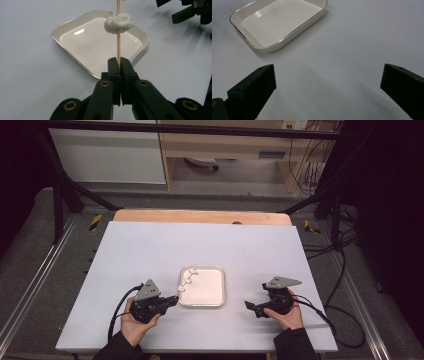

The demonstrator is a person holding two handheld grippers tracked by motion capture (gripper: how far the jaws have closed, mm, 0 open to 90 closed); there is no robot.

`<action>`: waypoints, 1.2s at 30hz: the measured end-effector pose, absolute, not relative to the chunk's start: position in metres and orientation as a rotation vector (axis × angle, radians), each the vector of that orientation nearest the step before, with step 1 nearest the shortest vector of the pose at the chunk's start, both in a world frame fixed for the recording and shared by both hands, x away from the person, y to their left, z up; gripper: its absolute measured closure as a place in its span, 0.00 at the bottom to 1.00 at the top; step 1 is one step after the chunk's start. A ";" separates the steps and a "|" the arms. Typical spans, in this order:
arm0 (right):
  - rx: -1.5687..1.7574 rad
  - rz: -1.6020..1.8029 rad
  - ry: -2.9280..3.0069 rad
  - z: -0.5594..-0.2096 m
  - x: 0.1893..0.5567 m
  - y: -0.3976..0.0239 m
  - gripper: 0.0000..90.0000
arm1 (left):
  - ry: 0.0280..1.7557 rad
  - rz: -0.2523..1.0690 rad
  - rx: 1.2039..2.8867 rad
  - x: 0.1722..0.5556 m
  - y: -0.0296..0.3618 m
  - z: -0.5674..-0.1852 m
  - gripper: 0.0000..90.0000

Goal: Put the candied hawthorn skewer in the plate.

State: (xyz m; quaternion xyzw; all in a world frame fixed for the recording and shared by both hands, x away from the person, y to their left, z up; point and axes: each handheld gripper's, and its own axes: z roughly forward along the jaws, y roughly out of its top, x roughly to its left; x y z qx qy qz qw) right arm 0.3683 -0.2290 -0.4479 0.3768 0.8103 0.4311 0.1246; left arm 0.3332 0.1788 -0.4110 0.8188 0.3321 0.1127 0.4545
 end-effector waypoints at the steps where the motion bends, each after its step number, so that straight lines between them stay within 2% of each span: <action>1: 1.098 1.260 2.357 -0.449 0.368 -0.230 0.01 | 0.824 0.275 2.020 0.335 0.178 -0.411 0.98; 16: 1.093 1.214 2.369 -0.453 0.365 -0.235 0.01 | 0.894 0.281 2.058 0.360 0.154 -0.402 0.98; 36: 1.095 1.224 2.365 -0.452 0.364 -0.236 0.01 | 1.052 0.286 2.161 0.383 0.122 -0.426 0.98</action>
